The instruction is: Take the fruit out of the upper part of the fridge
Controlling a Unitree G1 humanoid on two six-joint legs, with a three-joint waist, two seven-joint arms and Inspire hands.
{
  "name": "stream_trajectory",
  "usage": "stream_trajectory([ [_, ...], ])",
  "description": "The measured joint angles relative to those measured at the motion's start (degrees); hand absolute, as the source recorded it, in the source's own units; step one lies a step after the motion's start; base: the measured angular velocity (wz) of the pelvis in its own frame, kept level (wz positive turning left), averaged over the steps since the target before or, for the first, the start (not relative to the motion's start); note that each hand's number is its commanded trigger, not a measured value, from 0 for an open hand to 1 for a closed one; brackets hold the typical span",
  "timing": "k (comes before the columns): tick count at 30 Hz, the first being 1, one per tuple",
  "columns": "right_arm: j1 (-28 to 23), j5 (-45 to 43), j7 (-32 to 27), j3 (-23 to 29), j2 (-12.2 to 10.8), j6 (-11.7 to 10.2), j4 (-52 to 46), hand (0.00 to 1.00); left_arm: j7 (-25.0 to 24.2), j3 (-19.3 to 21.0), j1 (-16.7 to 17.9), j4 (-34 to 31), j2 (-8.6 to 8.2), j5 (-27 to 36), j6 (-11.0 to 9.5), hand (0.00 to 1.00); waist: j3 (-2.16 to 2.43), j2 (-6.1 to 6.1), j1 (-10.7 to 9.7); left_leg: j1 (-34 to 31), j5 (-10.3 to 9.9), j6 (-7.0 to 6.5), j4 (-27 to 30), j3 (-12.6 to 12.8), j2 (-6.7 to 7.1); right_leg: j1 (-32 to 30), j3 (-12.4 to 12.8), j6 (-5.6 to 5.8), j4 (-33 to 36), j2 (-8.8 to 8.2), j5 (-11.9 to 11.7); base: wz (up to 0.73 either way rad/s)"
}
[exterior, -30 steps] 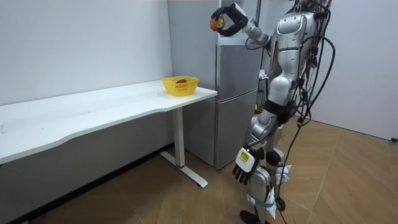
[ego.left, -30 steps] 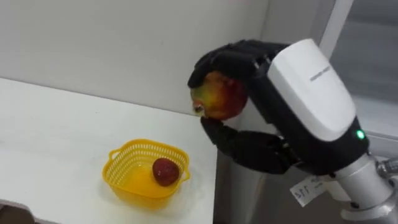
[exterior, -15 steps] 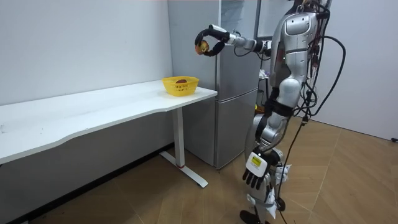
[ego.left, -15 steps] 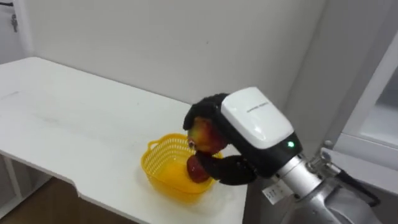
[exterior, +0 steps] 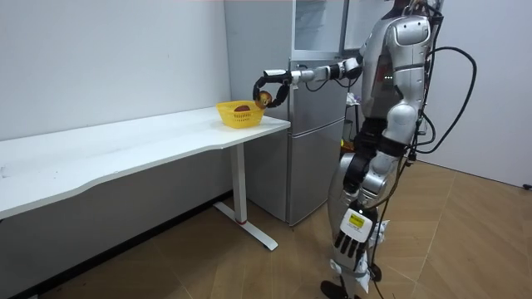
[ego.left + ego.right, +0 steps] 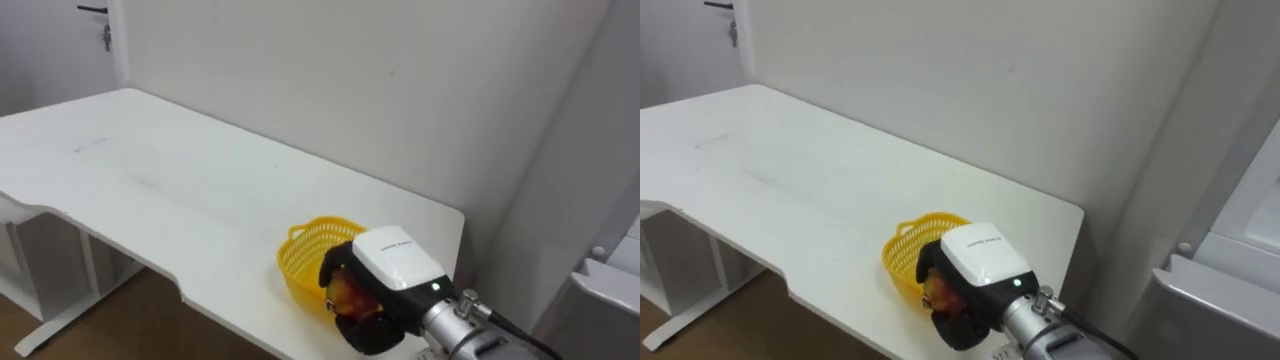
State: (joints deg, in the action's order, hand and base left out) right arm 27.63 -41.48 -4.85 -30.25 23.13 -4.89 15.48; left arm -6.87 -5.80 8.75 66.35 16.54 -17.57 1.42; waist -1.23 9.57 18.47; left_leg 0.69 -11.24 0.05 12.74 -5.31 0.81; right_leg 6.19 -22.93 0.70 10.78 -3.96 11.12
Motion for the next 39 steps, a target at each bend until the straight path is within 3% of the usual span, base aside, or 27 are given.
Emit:
stream_trajectory([
  [7,2.4,1.5,0.0,0.3,0.0,0.0,4.0,1.0,0.0,0.1,-0.2,-0.2,-0.08,0.0,0.0,0.0,-0.42,1.18,0.4,-0.1,0.0,-0.01,-0.2,-0.2,0.08,0.3,0.0,0.15,0.0,0.0,0.1,0.0],
  [20,2.7,1.7,-0.2,0.9,0.1,0.0,4.0,1.0,0.0,0.1,-0.2,-0.1,-0.04,0.0,1.1,0.0,-0.31,1.24,0.2,-0.6,0.0,-0.01,0.8,-1.2,0.21,0.1,-0.3,0.15,0.0,-0.02,0.1,0.02],
  [22,3.2,1.9,-0.2,1.4,0.1,0.0,3.8,1.0,0.0,0.2,-0.2,-1.0,-0.03,0.0,1.1,0.0,-0.13,1.36,0.0,-1.3,0.0,-0.01,1.1,-1.2,0.23,-0.3,-0.6,0.14,0.0,-0.02,0.1,0.06],
  [27,5.2,4.2,-0.2,4.0,0.3,-0.1,-0.7,1.0,0.0,0.8,0.9,-2.6,-0.29,0.0,1.1,0.0,0.4,0.3,-1.3,-1.1,0.0,-0.01,0.9,-1.0,0.26,-0.3,-0.6,0.14,0.0,-0.04,0.1,-0.01],
  [32,5.4,5.4,-0.5,8.3,0.9,-0.1,-5.1,1.0,0.0,2.6,1.9,-2.6,-0.14,0.1,1.0,0.0,0.71,0.56,-2.9,-1.0,0.0,0.01,0.9,-1.1,0.24,-0.1,-0.5,0.14,0.1,-0.01,0.1,0.02],
  [39,6.2,11.2,-2.6,12.0,2.5,-0.3,-8.3,1.0,0.0,4.6,2.0,-2.1,-0.11,0.1,0.9,0.0,0.68,0.55,-4.2,-1.2,0.0,0.01,0.8,-1.1,0.21,-0.2,-0.5,0.14,0.1,0.02,0.1,0.0],
])
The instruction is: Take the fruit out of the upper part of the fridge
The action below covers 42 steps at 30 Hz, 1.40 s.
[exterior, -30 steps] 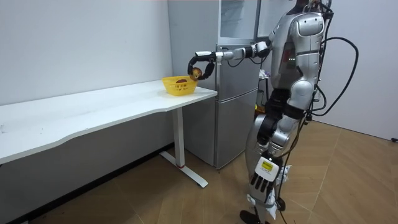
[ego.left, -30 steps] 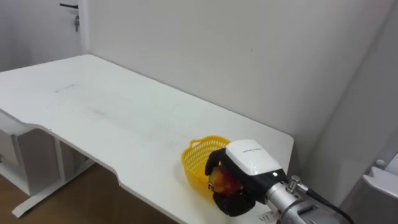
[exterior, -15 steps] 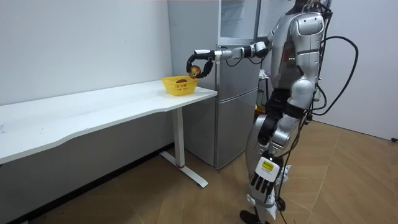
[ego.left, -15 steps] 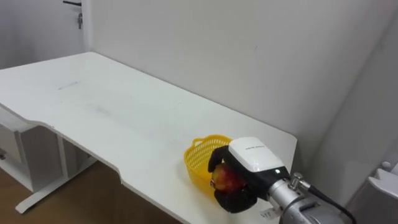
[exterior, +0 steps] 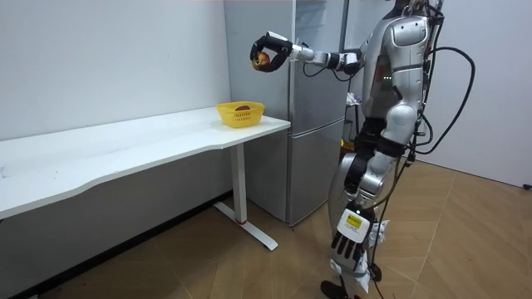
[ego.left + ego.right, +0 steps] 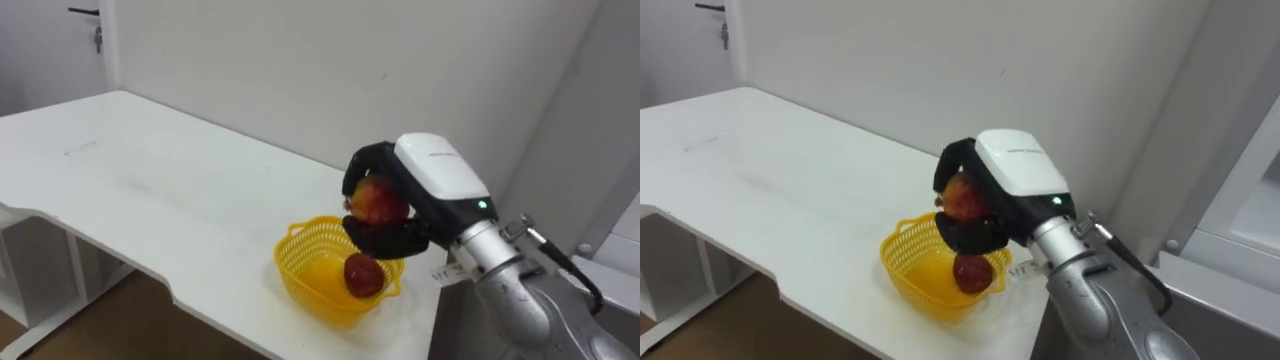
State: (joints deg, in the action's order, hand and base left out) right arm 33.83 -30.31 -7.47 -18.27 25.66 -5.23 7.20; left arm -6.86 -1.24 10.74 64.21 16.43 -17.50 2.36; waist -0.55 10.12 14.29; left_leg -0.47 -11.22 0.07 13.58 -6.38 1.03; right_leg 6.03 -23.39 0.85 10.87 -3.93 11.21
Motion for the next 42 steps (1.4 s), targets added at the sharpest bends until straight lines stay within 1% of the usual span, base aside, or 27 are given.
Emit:
stream_trajectory([
  [6,0.0,2.6,-0.1,0.1,0.5,0.8,0.1,1.0,0.0,0.0,0.4,0.0,-0.05,0.1,0.3,0.0,-0.04,-0.03,-0.1,0.0,0.0,0.0,0.0,0.0,0.0,0.0,0.0,0.0,-0.1,0.01,0.0,0.0],
  [9,0.0,3.2,-0.6,-0.6,0.8,1.2,2.6,1.0,0.0,0.0,0.4,-0.1,-0.18,0.0,1.0,0.0,-0.08,0.19,0.2,-0.1,0.0,0.0,0.0,0.0,-0.02,0.0,-0.1,0.0,0.0,0.0,0.0,0.0],
  [14,0.0,3.2,-0.6,-0.7,0.8,1.6,6.4,1.0,-0.1,0.0,0.7,-0.1,-0.21,0.0,1.1,0.0,-0.15,0.46,0.3,-0.9,0.0,0.01,0.1,-0.1,-0.04,-0.4,-0.3,0.0,-0.1,0.0,0.0,0.02],
  [17,0.0,3.2,-0.7,-2.1,0.8,1.6,10.4,1.0,-0.1,-0.6,0.5,0.0,-0.17,0.2,1.3,0.0,-0.43,0.52,0.4,-1.1,0.0,0.01,0.4,0.0,-0.02,-0.5,-0.3,0.0,0.0,0.0,0.0,0.0],
  [18,0.0,3.3,-0.6,-2.7,0.8,1.6,12.4,1.0,-0.1,-0.8,0.2,0.0,-0.16,1.0,1.3,0.0,-0.62,0.76,0.5,-1.3,0.0,0.02,0.5,0.0,-0.03,-0.7,-0.3,0.0,0.0,0.01,0.0,0.0],
  [19,0.0,3.3,-0.6,-3.0,0.8,1.7,13.3,1.0,-0.1,-0.9,0.0,0.1,-0.15,1.2,1.3,0.0,-0.66,0.83,0.6,-1.6,0.0,0.02,0.5,0.0,-0.03,-1.0,-0.2,0.0,0.0,0.02,0.0,0.0],
  [20,0.0,3.3,-0.4,-3.3,0.8,1.8,14.7,1.0,-0.1,-1.3,-0.5,0.1,-0.1,1.8,1.3,0.0,-0.82,1.18,1.2,-2.4,0.0,0.03,0.9,-0.1,-0.03,-1.6,-0.2,-0.01,0.1,0.05,0.0,-0.04],
  [21,0.0,3.3,-0.4,-4.0,0.8,2.8,15.6,1.0,0.0,-1.3,-0.9,0.1,-0.1,2.3,1.3,0.0,-0.87,1.26,1.5,-3.2,0.0,0.03,1.3,-0.1,-0.03,-2.4,-0.2,-0.03,0.3,0.05,0.0,0.0],
  [23,0.0,3.2,-0.4,-5.0,0.8,3.4,16.5,1.0,0.2,-1.3,-1.5,0.1,-0.09,2.3,1.4,0.0,-0.94,1.22,1.9,-4.3,0.0,0.04,2.0,-0.3,-0.05,-3.3,-0.3,-0.03,0.8,-0.01,0.0,0.07],
  [25,0.0,2.9,-0.4,-5.7,0.8,3.4,17.1,1.0,0.4,-1.5,-1.9,0.2,-0.03,2.3,1.4,0.0,-0.91,1.3,2.4,-4.8,0.0,0.04,2.3,-0.4,-0.03,-3.9,-0.3,-0.03,0.9,-0.03,0.0,0.04],
  [26,0.0,2.6,-0.4,-5.8,0.8,3.5,17.3,1.0,0.4,-1.8,-2.5,0.4,0.0,2.3,1.6,0.0,-1.02,1.41,3.2,-5.2,0.0,0.04,2.3,-0.4,-0.04,-4.3,-0.2,-0.03,0.9,-0.02,0.0,0.04],
  [28,0.0,2.5,-0.5,-6.9,0.8,3.9,18.0,1.0,0.4,-2.0,-2.6,0.1,0.02,2.1,2.0,0.0,-0.94,1.56,3.6,-5.9,0.0,0.03,3.0,-0.6,0.05,-4.6,-0.4,-0.03,1.0,-0.09,0.0,0.05],
  [29,0.2,2.8,-0.5,-7.6,0.7,3.8,19.3,1.0,0.4,-2.3,-2.8,0.2,0.16,2.1,2.3,0.0,-1.03,1.75,4.1,-6.1,0.0,0.04,3.0,-0.7,0.04,-4.9,-0.5,-0.03,1.1,-0.11,0.0,0.0],
  [30,0.3,2.9,-0.5,-7.7,0.6,3.9,20.7,1.0,0.3,-2.6,-3.3,0.2,0.26,2.1,2.5,0.0,-1.27,1.91,4.8,-6.3,0.0,0.04,3.2,-0.7,0.01,-5.1,-0.6,-0.03,1.3,-0.11,0.0,0.0],
  [32,0.3,3.0,-0.5,-7.8,0.6,4.1,23.0,1.0,0.2,-3.5,-3.4,0.0,0.4,2.2,2.5,0.0,-1.52,2.25,5.4,-6.8,0.0,0.04,3.7,-0.9,0.01,-5.4,-0.8,-0.04,1.9,-0.19,0.0,0.05],
  [33,0.3,3.0,-0.5,-7.9,0.6,4.1,24.2,1.0,0.2,-3.6,-3.5,0.0,0.39,2.3,2.5,0.0,-1.67,2.58,6.1,-7.1,-0.1,0.04,3.9,-0.8,-0.01,-5.7,-0.8,-0.04,2.0,-0.2,0.0,0.0],
  [35,0.3,3.0,-1.0,-8.1,0.4,4.2,25.6,1.0,0.2,-3.9,-3.6,0.2,0.4,2.3,2.4,0.0,-1.92,2.88,6.6,-7.5,-0.2,0.02,4.3,-0.9,-0.06,-6.1,-0.8,-0.04,2.4,-0.2,0.0,0.0],
  [37,0.3,3.0,-1.3,-8.3,0.3,4.3,26.3,1.0,0.4,-4.5,-3.4,0.3,0.37,2.3,2.4,0.0,-1.98,2.82,7.0,-8.1,-0.7,0.03,5.4,-0.8,-0.25,-6.4,-0.9,-0.04,3.0,-0.1,0.0,-0.02],
  [38,0.3,3.2,-1.5,-8.4,0.2,4.3,26.3,1.0,0.4,-4.5,-3.4,0.6,0.37,2.3,2.4,0.0,-2.11,2.64,7.4,-8.7,-1.2,0.06,5.9,-0.9,-0.31,-6.4,-1.0,-0.04,3.1,0.08,0.0,-0.04],
  [39,0.3,3.2,-1.9,-8.5,0.0,4.3,26.5,1.0,0.4,-4.5,-3.5,0.9,0.39,2.3,2.4,0.0,-2.12,2.62,7.8,-9.0,-1.5,0.08,6.4,-1.1,-0.29,-6.4,-1.0,-0.05,3.1,0.16,0.0,0.0],
  [42,0.3,3.3,-2.0,-8.5,-0.1,4.2,26.6,1.0,0.4,-4.5,-3.5,1.0,0.43,2.3,2.4,0.0,-2.12,2.59,8.2,-9.6,-1.6,-0.01,7.2,-1.5,-0.18,-6.4,-1.0,-0.05,3.1,0.19,0.0,0.1],
])
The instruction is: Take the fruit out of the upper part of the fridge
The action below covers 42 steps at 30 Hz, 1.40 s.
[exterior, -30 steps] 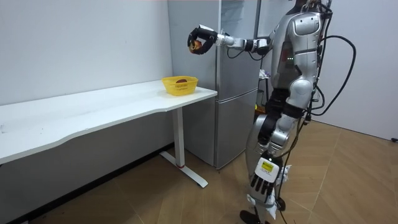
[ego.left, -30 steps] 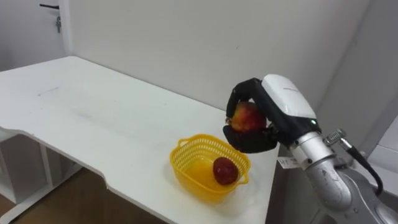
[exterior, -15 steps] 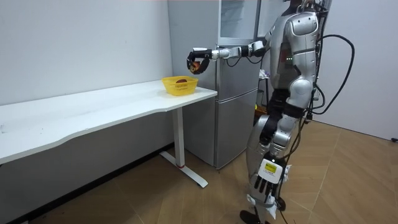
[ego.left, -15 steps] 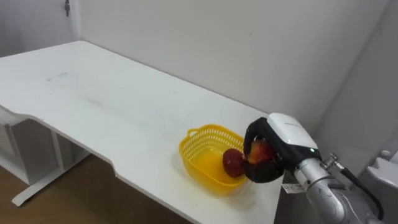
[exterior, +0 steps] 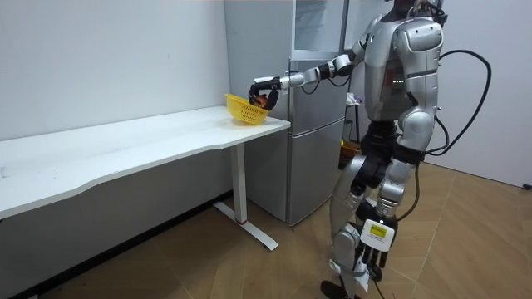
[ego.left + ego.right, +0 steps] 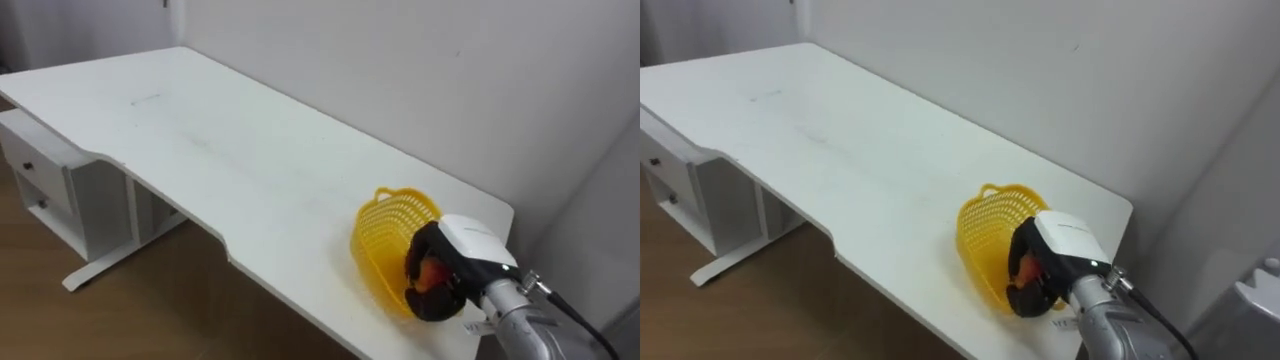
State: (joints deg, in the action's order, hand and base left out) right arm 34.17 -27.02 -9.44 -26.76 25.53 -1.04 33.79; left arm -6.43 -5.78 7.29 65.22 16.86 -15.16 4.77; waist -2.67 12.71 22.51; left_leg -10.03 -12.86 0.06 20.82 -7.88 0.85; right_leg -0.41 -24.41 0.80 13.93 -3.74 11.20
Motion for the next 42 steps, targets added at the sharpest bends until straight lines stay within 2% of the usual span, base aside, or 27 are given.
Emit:
stream_trajectory([
  [5,0.0,-0.1,-0.2,-0.7,-1.0,-0.2,0.0,0.98,0.0,0.0,0.2,0.0,0.22,0.0,0.0,0.0,-0.03,-0.12,1.2,-0.7,-0.4,-0.14,1.3,-0.2,-0.01,-0.1,-0.2,-0.01,0.1,0.11,0.0,0.04],
  [6,0.0,-0.1,-0.2,-0.8,-1.0,-0.3,0.0,0.39,0.0,0.0,0.1,0.0,0.22,0.0,0.0,0.0,-0.01,-0.18,1.2,-0.8,-0.5,-0.16,1.5,-0.2,-0.02,-0.1,-0.2,0.0,0.1,0.12,0.0,0.04],
  [7,0.0,-0.1,-0.2,-0.8,-1.0,-0.3,0.0,0.0,0.0,0.0,0.1,-0.1,0.21,0.1,-0.1,0.0,0.05,-0.34,1.3,-1.2,-0.7,-0.18,2.1,-0.2,-0.09,-0.2,-0.2,0.0,0.1,0.19,0.0,0.0],
  [12,0.1,-0.7,0.3,-0.8,-0.6,-0.2,-2.0,0.0,0.0,1.2,0.1,-0.4,0.24,0.0,-0.1,0.0,0.18,-0.41,1.2,-1.4,-0.9,-0.37,2.7,-0.1,-0.08,-0.4,0.1,0.01,0.9,0.07,0.0,0.0],
  [18,2.0,-0.7,0.3,-0.8,-0.3,-0.2,-4.9,0.0,0.0,1.6,0.0,-0.5,0.25,0.0,-0.2,0.0,0.34,-0.55,0.0,-1.2,-0.9,-0.39,2.9,0.0,-0.06,-0.2,0.7,0.01,0.9,0.11,0.0,-0.01],
  [22,2.0,-0.7,0.7,-0.8,-0.3,-0.2,-5.3,0.0,0.0,1.7,0.1,-0.5,0.26,0.0,-0.1,0.0,0.4,-0.95,-0.2,-0.3,-0.9,-0.39,2.9,0.1,-0.07,0.5,0.8,0.01,0.8,0.13,0.0,0.0],
  [23,2.0,-0.5,0.8,-0.8,-0.3,-0.2,-5.3,0.0,0.0,1.7,0.2,-0.5,0.27,0.0,-0.1,0.0,0.64,-0.92,-0.2,-0.2,-0.9,-0.38,2.8,0.1,-0.07,0.6,0.8,0.01,0.8,0.13,0.0,0.0],
  [27,2.0,-0.3,0.8,-0.7,-0.3,-0.2,-5.2,0.0,0.0,1.7,0.4,-0.5,0.26,0.0,0.0,0.0,0.83,-0.83,-0.3,0.8,-0.9,-0.35,2.5,0.1,-0.07,1.5,0.8,0.01,0.7,0.12,0.0,0.0],
  [28,2.1,-0.2,0.8,-0.7,-0.3,-0.2,-5.2,0.0,0.1,1.7,0.6,-0.6,0.35,0.0,0.0,0.0,1.06,-0.68,-0.4,1.1,-0.9,-0.35,2.3,0.2,-0.07,1.7,0.7,0.01,0.7,0.11,0.0,0.0],
  [31,2.5,0.5,0.8,-0.7,-0.2,-0.2,-5.2,0.0,0.1,1.6,1.4,-0.7,0.46,0.0,0.0,0.0,1.36,-0.28,-0.8,1.6,-0.9,-0.32,1.9,0.2,-0.06,2.0,0.8,0.01,0.5,0.13,0.0,-0.01],
  [34,3.1,0.5,0.8,-0.7,0.0,-0.1,-5.2,0.0,0.1,1.6,2.5,-0.8,0.5,0.0,0.0,0.0,1.45,-0.17,-1.8,1.8,-0.9,-0.31,1.8,0.2,-0.03,2.3,0.7,0.01,0.3,0.15,0.0,0.0],
  [42,3.1,0.7,0.8,-0.7,0.7,0.8,-5.0,0.0,0.1,1.6,3.2,-0.8,0.81,0.0,0.2,0.0,1.5,-0.06,-2.2,2.4,-0.9,-0.32,1.4,0.4,-0.08,2.7,0.8,0.01,0.0,0.15,0.0,0.0],
])
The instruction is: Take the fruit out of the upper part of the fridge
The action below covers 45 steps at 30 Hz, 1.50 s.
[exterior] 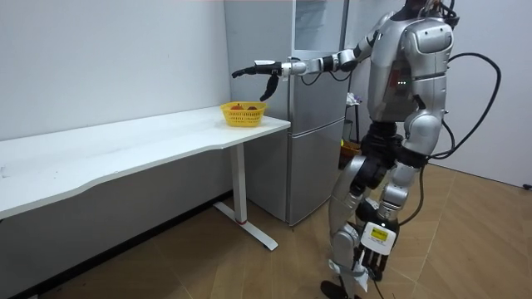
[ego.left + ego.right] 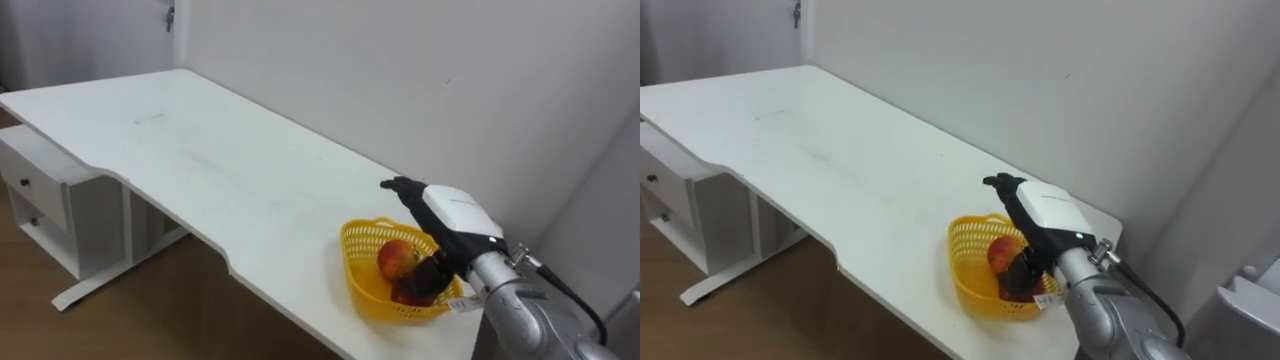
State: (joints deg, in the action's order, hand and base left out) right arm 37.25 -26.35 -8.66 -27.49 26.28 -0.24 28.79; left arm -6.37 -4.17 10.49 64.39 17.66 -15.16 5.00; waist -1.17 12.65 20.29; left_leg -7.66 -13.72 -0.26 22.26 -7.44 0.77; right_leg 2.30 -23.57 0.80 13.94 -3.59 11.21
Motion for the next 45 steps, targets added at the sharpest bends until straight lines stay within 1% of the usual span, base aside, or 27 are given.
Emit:
stream_trajectory([
  [3,0.0,0.4,0.0,0.0,0.0,0.0,-0.1,0.0,0.0,0.0,0.1,0.0,0.08,0.0,0.0,0.0,-0.13,-0.15,-0.2,0.3,0.0,0.0,-0.3,0.3,-0.04,0.0,0.3,0.0,0.0,-0.02,0.0,-0.05],
  [4,0.0,0.4,0.0,0.2,0.0,-0.1,-0.3,0.0,0.0,0.0,0.2,0.0,0.08,0.0,0.0,0.0,-0.04,-0.04,-0.7,0.2,0.0,0.0,-0.3,0.3,-0.01,0.0,0.5,0.0,0.0,-0.03,0.0,0.0],
  [5,0.0,0.4,0.0,0.8,0.0,-0.4,-0.3,0.0,0.0,0.1,0.3,0.0,0.08,0.0,-0.1,0.0,-0.16,-0.2,-1.1,0.2,0.0,-0.01,-0.4,0.4,0.0,-0.1,0.8,0.0,0.0,-0.03,0.0,0.0],
  [6,0.0,0.4,0.0,1.2,0.0,-0.6,-0.3,0.0,0.0,0.1,0.3,0.0,0.07,0.0,-0.1,0.0,-0.12,-0.15,-1.2,0.2,0.0,-0.01,-0.4,0.5,-0.02,-0.1,0.8,0.0,0.0,-0.04,0.0,-0.06],
  [9,0.0,1.4,-0.2,4.9,0.0,-1.0,-2.2,0.0,-0.1,0.9,0.3,-0.1,-0.07,0.0,-0.4,0.0,-0.17,-0.21,-2.7,0.1,0.0,-0.03,-0.6,0.8,-0.03,-0.2,1.2,0.0,-0.3,-0.03,0.0,-0.05],
  [10,0.0,1.6,-0.2,6.5,0.2,-1.1,-4.6,0.0,-0.1,1.6,0.4,-0.2,-0.18,0.0,-0.4,0.0,-0.33,-0.43,-3.2,0.2,0.0,-0.04,-0.6,0.8,-0.05,-0.3,1.3,0.0,-0.3,0.0,0.0,-0.05],
  [12,0.0,2.9,-0.9,8.8,0.7,-2.3,-7.5,0.0,-0.3,1.7,0.4,-0.6,-0.23,-0.1,-0.4,0.0,-0.51,-1.12,-4.4,0.5,0.0,-0.04,-0.7,1.1,-0.13,-0.2,1.6,0.0,-0.4,0.05,0.0,-0.07],
  [14,0.0,3.5,-1.3,10.3,0.7,-2.8,-8.4,0.0,-0.3,1.7,0.4,-1.2,-0.72,-0.1,-0.5,0.0,-0.57,-1.77,-4.9,0.9,0.0,-0.08,-0.8,1.5,-0.16,0.1,2.2,0.0,-0.5,0.09,0.0,-0.13],
  [16,0.0,3.6,-2.1,11.3,0.7,-3.0,-9.4,0.0,-0.1,1.7,0.6,-1.4,-1.32,-0.1,-0.9,0.0,-0.46,-2.62,-5.4,1.7,-0.1,-0.14,-1.4,2.3,-0.21,0.5,2.7,0.0,-1.0,0.06,0.0,-0.19],
  [18,-0.5,3.6,-3.4,12.0,0.7,-3.5,-12.0,0.0,0.0,1.7,1.7,-1.9,-1.81,-0.1,-1.3,0.0,0.23,-4.16,-6.7,2.4,-0.1,-0.22,-2.0,2.9,-0.23,0.7,3.2,0.1,-1.2,0.02,-0.2,-0.14],
  [19,-0.5,3.7,-3.6,12.1,0.7,-3.7,-12.8,0.0,0.0,1.7,1.7,-2.0,-1.85,-0.1,-1.3,0.0,0.43,-4.4,-7.2,2.6,-0.1,-0.23,-2.3,2.9,-0.21,0.7,3.2,0.1,-1.3,0.0,-0.2,-0.1],
  [21,-1.0,5.5,-4.3,12.7,0.7,-4.6,-15.3,0.0,0.0,1.7,2.0,-2.0,-2.08,-0.1,-1.3,0.0,0.47,-6.02,-8.0,4.4,0.1,-0.32,-3.4,4.0,-0.36,1.6,4.3,0.1,-1.3,-0.05,-0.2,-0.2],
  [22,-1.7,5.9,-4.4,13.2,0.7,-4.7,-16.3,0.0,0.1,1.7,2.0,-2.0,-2.12,-0.1,-1.3,0.0,0.65,-6.36,-8.4,4.7,0.1,-0.36,-3.8,4.1,-0.37,1.8,4.5,0.11,-1.3,-0.08,-0.2,-0.12],
  [23,-2.9,6.2,-4.6,13.8,0.8,-5.1,-18.3,0.0,0.3,1.7,2.5,-1.9,-2.15,-0.1,-1.5,0.0,0.91,-6.76,-9.5,5.4,0.4,-0.45,-4.7,4.2,-0.3,2.2,4.6,0.16,-1.3,-0.24,-0.2,0.0],
  [24,-4.1,6.6,-4.9,14.4,0.9,-5.3,-20.2,0.0,0.7,1.8,2.6,-1.9,-2.15,-0.1,-1.6,0.0,0.97,-6.89,-10.6,6.3,0.8,-0.43,-5.8,4.2,-0.16,2.5,4.6,0.23,-1.3,-0.36,-0.1,0.0],
  [26,-7.2,6.9,-5.2,16.8,0.8,-5.3,-25.3,0.0,0.7,2.2,2.4,-1.9,-2.24,-0.5,-1.6,0.0,1.01,-7.01,-11.4,7.1,1.0,-0.38,-6.6,5.0,-0.37,2.5,5.2,0.23,-1.4,-0.29,-0.1,-0.15],
  [27,-7.9,7.2,-5.3,17.3,0.8,-5.3,-26.8,0.0,0.7,2.2,2.4,-1.9,-2.36,-0.5,-1.7,0.0,0.95,-7.12,-11.7,7.4,1.0,-0.37,-6.7,5.6,-0.46,2.5,5.7,0.23,-1.4,-0.24,-0.1,-0.35],
  [29,-9.4,8.0,-6.0,18.3,0.8,-5.7,-31.0,0.0,0.8,2.2,2.6,-1.7,-3.01,-0.5,-1.7,0.0,0.78,-7.86,-12.7,8.4,1.0,-0.38,-7.2,7.3,-0.71,2.6,7.1,0.23,-1.5,-0.14,-0.1,-0.4],
  [32,-10.6,8.0,-7.4,18.6,0.8,-6.5,-34.6,0.0,1.3,2.2,2.2,-1.8,-3.04,-0.2,-1.7,0.0,0.63,-8.42,-14.3,9.4,1.0,-0.36,-8.1,8.9,-1.06,2.6,8.3,0.21,-1.5,0.09,-0.1,-0.29],
  [34,-13.9,8.1,-8.2,20.2,-0.3,-7.3,-37.7,0.0,1.7,2.2,1.7,-1.8,-3.45,-0.1,-1.7,0.0,0.97,-8.82,-15.0,10.2,1.0,-0.37,-8.7,9.2,-1.04,3.0,8.7,0.23,-1.6,0.13,-0.2,-0.1],
  [35,-16.1,8.2,-9.1,21.2,-1.8,-7.7,-39.4,0.0,2.0,2.2,1.8,-1.8,-3.85,-0.1,-1.7,0.0,1.15,-9.16,-15.5,10.7,1.0,-0.39,-8.8,9.2,-1.02,3.6,8.8,0.29,-1.9,0.15,-0.2,-0.07],
  [37,-19.1,8.8,-10.1,22.9,-3.5,-8.1,-41.2,0.0,2.3,2.2,1.8,-1.9,-4.43,-0.1,-1.7,0.0,1.16,-9.6,-16.0,11.4,0.9,-0.39,-9.1,9.7,-1.03,4.1,9.2,0.35,-2.5,0.24,-0.3,-0.1],
  [38,-20.7,9.3,-10.9,24.5,-4.5,-8.5,-41.5,0.0,2.6,2.2,1.8,-1.9,-4.84,-0.1,-1.7,0.0,1.17,-9.91,-16.7,11.4,0.9,-0.4,-9.2,9.7,-1.03,4.1,9.2,0.36,-2.5,0.23,-0.3,0.0],
  [40,-23.0,10.5,-12.5,26.2,-5.2,-8.5,-41.6,0.0,3.6,2.2,2.0,-1.9,-5.42,-0.1,-1.8,0.0,1.29,-10.32,-17.4,11.4,0.9,-0.39,-9.4,9.9,-1.09,4.0,9.4,0.35,-2.4,0.25,-0.3,-0.05],
  [41,-25.1,11.1,-13.4,27.4,-6.0,-8.4,-42.3,0.0,3.8,2.1,1.7,-1.9,-5.58,-0.1,-1.9,0.0,1.69,-10.45,-18.3,11.4,1.0,-0.38,-9.6,10.1,-1.13,3.6,9.8,0.34,-2.3,0.32,-0.3,-0.15],
  [42,-26.9,11.0,-14.4,28.3,-6.9,-8.5,-43.2,0.0,3.8,1.9,2.1,-1.9,-5.68,-0.1,-2.1,0.0,1.7,-11.02,-18.5,11.5,1.0,-0.37,-9.7,10.5,-1.19,3.6,10.3,0.33,-2.3,0.42,-0.3,-0.17],
  [45,-30.9,10.4,-16.9,30.0,-7.8,-8.5,-44.8,0.0,4.4,1.8,2.4,-1.5,-5.73,-0.1,-2.5,0.0,1.73,-11.68,-19.8,12.3,1.1,-0.27,-10.6,11.0,-1.22,3.6,11.1,0.33,-2.2,0.52,-0.3,-0.15],
])
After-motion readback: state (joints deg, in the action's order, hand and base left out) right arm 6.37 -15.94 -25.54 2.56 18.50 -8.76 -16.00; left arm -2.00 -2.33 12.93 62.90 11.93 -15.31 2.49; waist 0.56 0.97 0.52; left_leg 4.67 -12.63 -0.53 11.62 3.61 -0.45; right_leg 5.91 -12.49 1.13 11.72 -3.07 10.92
